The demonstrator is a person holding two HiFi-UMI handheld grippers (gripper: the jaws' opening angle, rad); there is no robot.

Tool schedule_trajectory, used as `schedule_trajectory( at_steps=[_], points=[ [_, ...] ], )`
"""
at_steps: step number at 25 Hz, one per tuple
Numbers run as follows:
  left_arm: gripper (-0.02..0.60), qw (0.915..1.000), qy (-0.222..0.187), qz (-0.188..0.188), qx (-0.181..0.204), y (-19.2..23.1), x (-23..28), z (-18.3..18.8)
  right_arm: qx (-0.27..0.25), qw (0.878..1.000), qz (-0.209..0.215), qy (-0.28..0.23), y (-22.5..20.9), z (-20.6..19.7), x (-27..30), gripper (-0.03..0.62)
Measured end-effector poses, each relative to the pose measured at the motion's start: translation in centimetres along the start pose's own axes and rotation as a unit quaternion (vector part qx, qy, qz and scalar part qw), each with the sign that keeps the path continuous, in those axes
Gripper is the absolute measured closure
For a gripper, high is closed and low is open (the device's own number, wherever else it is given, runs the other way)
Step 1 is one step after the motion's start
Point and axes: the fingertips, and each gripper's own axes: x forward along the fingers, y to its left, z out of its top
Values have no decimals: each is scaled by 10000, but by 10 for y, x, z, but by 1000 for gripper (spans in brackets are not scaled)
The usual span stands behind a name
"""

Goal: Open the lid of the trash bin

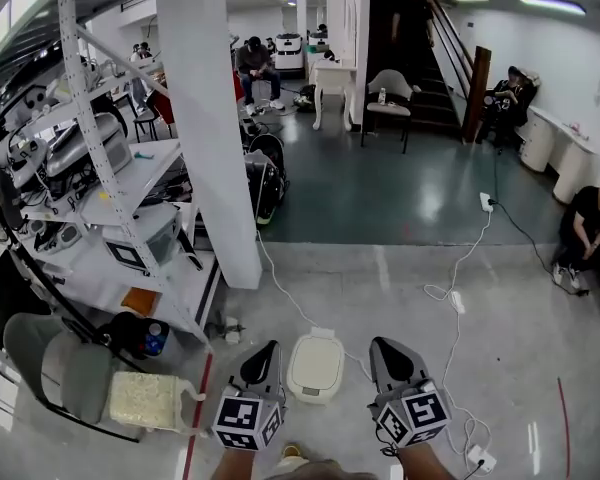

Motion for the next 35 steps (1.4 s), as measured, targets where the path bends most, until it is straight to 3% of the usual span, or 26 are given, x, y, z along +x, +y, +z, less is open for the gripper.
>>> schedule_trajectory(
  at_steps=[10, 18, 35],
  points=[
    [586, 9997, 103, -204, 118, 22, 27, -6, 16, 10000, 81, -20, 10, -6, 37, 560],
    [588, 9997, 97, -212, -22, 36, 42, -16, 14, 10000, 31, 93, 8, -17, 51, 560],
    [588, 9987, 474, -180, 3, 42, 61, -88, 233, 9986, -94, 457, 4, -85, 66, 560]
  ],
)
